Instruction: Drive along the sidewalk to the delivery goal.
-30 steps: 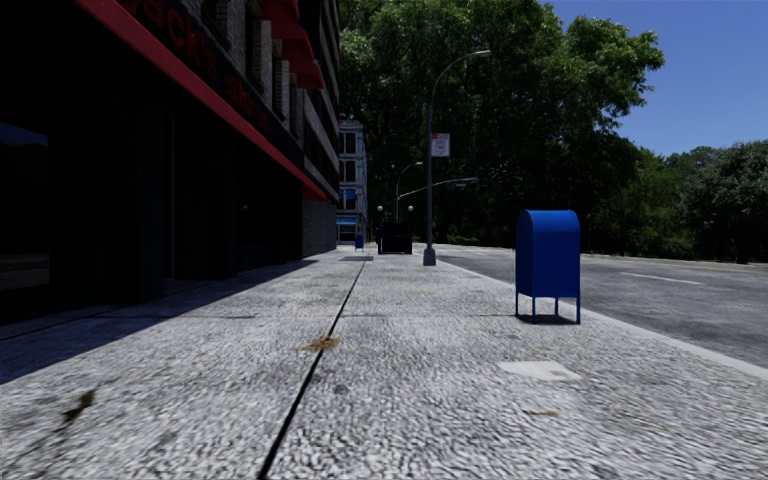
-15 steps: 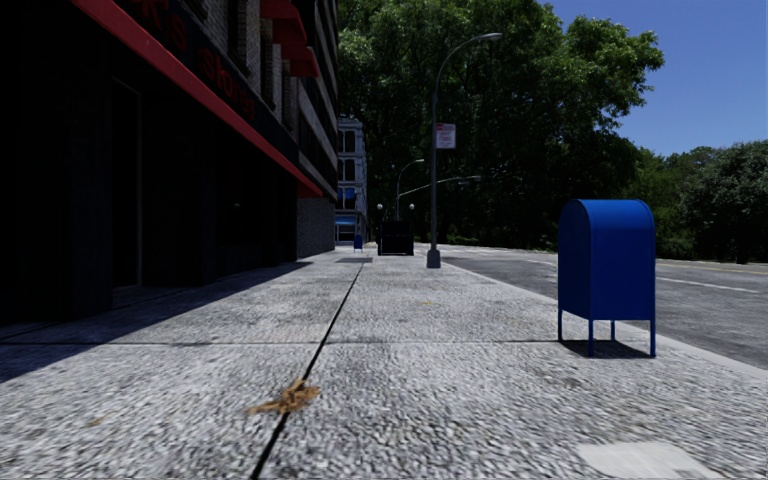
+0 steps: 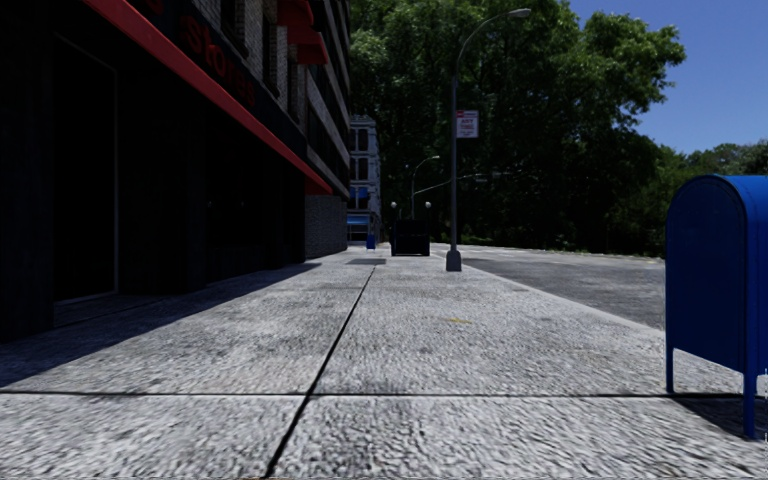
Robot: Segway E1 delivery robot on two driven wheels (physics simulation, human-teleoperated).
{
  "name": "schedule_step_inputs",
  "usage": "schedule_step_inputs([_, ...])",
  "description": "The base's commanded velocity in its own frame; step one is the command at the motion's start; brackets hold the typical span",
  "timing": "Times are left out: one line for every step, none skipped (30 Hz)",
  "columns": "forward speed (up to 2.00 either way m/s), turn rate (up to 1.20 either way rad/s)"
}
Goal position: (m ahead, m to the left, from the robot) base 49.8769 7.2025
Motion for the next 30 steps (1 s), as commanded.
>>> schedule_step_inputs([2.0, 0.27])
schedule_step_inputs([2.0, 0.27])
schedule_step_inputs([2.0, 0.27])
schedule_step_inputs([2.0, 0.27])
schedule_step_inputs([2.0, 0.27])
schedule_step_inputs([2.0, 0.27])
schedule_step_inputs([2.0, 0.27])
schedule_step_inputs([2.0, 0.27])
schedule_step_inputs([2.0, 0.27])
schedule_step_inputs([2.0, 0.27])
schedule_step_inputs([2.0, 0.27])
schedule_step_inputs([2.0, 0.27])
schedule_step_inputs([2.0, 0.27])
schedule_step_inputs([2.0, 0.27])
schedule_step_inputs([2.0, 0.27])
schedule_step_inputs([2.0, 0.27])
schedule_step_inputs([2.0, 0.27])
schedule_step_inputs([2.0, 0.27])
schedule_step_inputs([2.0, 0.27])
schedule_step_inputs([2.0, 0.27])
schedule_step_inputs([2.0, 0.27])
schedule_step_inputs([2.0, 0.27])
schedule_step_inputs([2.0, 0.27])
schedule_step_inputs([2.0, 0.0])
schedule_step_inputs([2.0, 0.0])
schedule_step_inputs([2.0, 0.0])
schedule_step_inputs([2.0, 0.0])
schedule_step_inputs([2.0, 0.0])
schedule_step_inputs([2.0, 0.0])
schedule_step_inputs([2.0, 0.0])
